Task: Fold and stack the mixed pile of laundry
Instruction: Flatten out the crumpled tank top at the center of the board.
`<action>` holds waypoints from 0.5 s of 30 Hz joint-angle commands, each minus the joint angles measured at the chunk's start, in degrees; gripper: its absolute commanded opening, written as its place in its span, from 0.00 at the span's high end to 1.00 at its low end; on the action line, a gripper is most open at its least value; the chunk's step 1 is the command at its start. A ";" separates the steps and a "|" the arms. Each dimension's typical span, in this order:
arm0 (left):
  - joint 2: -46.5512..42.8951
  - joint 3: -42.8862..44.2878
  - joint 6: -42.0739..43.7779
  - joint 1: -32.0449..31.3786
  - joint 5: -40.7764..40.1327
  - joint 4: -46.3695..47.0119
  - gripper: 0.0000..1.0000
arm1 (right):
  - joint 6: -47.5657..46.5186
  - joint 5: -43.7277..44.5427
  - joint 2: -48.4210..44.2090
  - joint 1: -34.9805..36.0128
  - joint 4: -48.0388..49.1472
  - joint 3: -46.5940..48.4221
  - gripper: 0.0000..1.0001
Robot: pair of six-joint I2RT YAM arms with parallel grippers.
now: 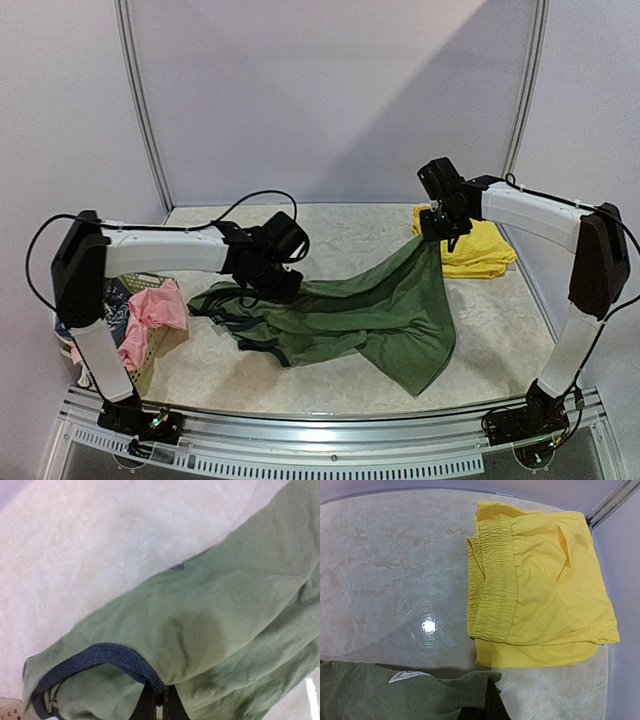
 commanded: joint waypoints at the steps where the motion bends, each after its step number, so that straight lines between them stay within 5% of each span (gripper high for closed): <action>1: -11.99 -0.77 0.49 0.67 -8.08 -4.07 1.00 | -0.62 -0.68 -5.12 -0.26 -1.80 1.03 1.00; 15: -41.24 1.15 1.96 -0.59 -13.72 -10.28 1.00 | -8.81 -14.80 -30.60 6.65 0.77 -3.26 1.00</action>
